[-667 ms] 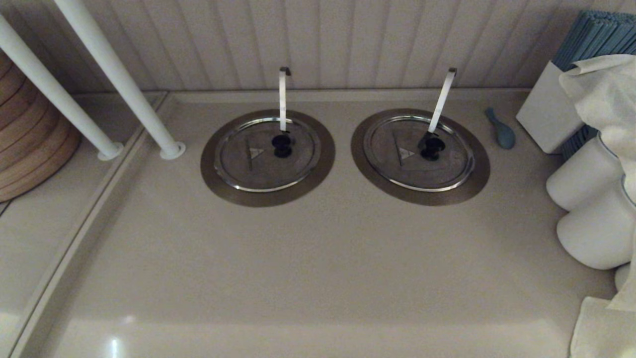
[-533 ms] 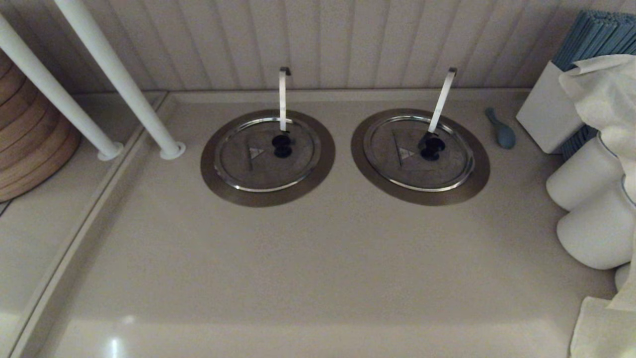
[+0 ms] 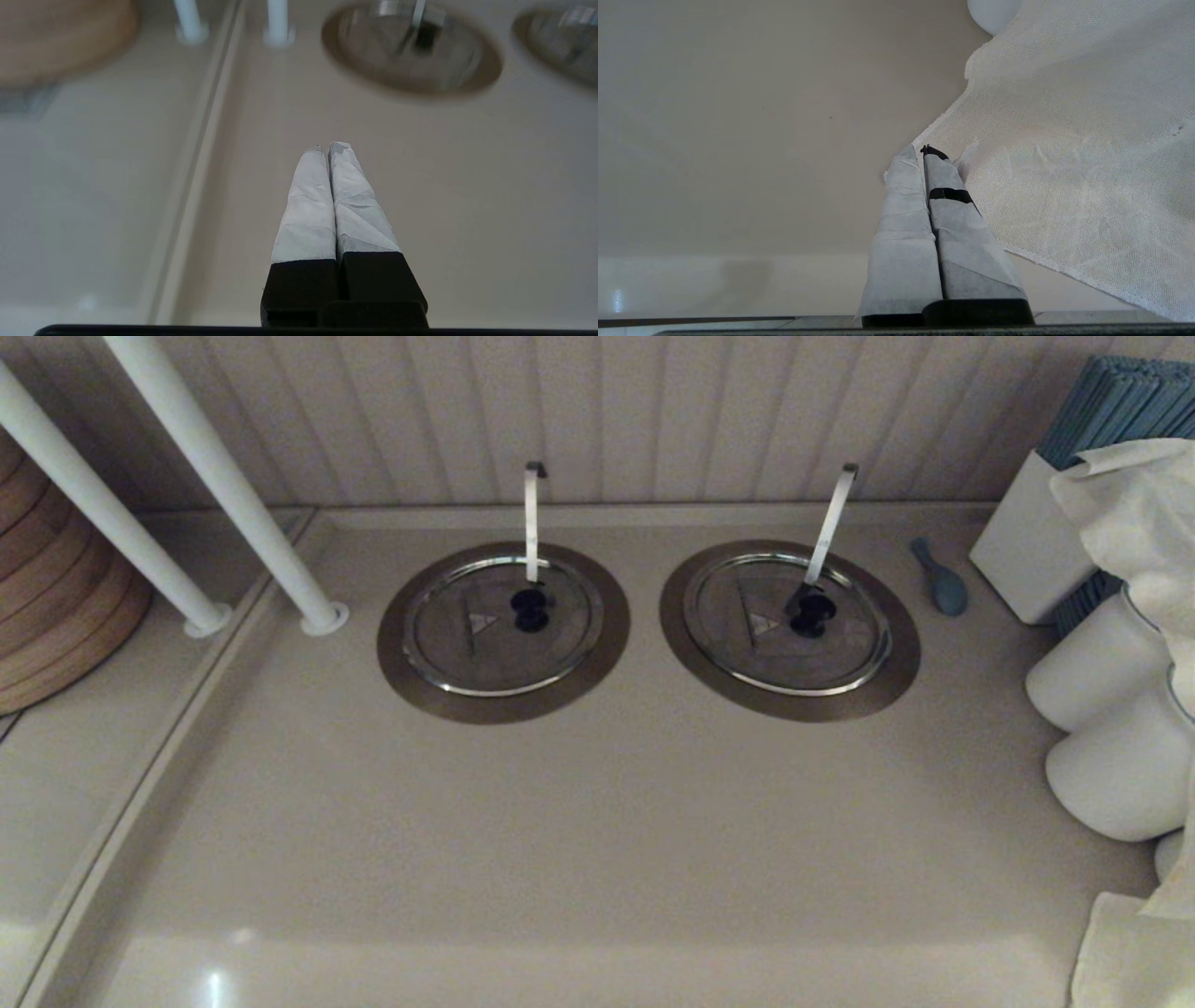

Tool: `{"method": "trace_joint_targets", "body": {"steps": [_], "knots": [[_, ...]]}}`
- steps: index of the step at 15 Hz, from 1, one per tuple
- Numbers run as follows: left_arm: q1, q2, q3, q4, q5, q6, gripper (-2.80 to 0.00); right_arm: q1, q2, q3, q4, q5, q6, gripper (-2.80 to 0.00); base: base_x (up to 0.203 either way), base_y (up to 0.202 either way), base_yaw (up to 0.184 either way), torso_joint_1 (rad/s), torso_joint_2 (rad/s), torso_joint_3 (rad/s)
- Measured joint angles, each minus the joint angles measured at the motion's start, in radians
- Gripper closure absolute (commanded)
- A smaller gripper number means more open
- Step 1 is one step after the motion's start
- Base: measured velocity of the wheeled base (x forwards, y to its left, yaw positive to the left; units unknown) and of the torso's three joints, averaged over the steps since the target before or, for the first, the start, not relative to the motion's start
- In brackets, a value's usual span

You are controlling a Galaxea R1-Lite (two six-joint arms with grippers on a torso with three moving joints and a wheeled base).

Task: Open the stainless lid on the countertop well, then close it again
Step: Open the lid

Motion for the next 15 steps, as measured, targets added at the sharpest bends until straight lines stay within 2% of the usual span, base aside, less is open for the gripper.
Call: {"method": "trace_joint_targets", "body": {"steps": [2,5,7,9,12,15], "knots": [[0.000,0.162,-0.124,-0.022,-0.023,-0.013,0.00,0.000,0.000,0.000,0.000,0.000,0.000,0.00,0.000,0.000,0.000,0.000,0.00,0.000],[-0.017,0.480,-0.334,-0.100,-0.064,-0.066,0.00,0.000,0.000,0.000,0.000,0.000,0.000,0.00,0.000,0.000,0.000,0.000,0.00,0.000],[-0.067,0.721,-0.492,-0.135,-0.030,-0.103,0.00,0.000,0.000,0.000,0.000,0.000,0.000,0.00,0.000,0.000,0.000,0.000,0.00,0.000],[-0.179,0.969,-0.669,-0.157,0.081,-0.133,0.00,0.000,0.000,0.000,0.000,0.000,0.000,0.00,0.000,0.000,0.000,0.000,0.00,0.000],[-0.397,1.276,-0.949,-0.173,0.292,-0.173,0.00,0.000,0.000,0.000,0.000,0.000,0.000,0.00,0.000,0.000,0.000,0.000,0.00,0.000],[-0.534,1.514,-1.113,-0.182,0.502,-0.228,0.00,0.000,0.000,0.000,0.000,0.000,0.000,0.00,0.000,0.000,0.000,0.000,0.00,0.000]]}}
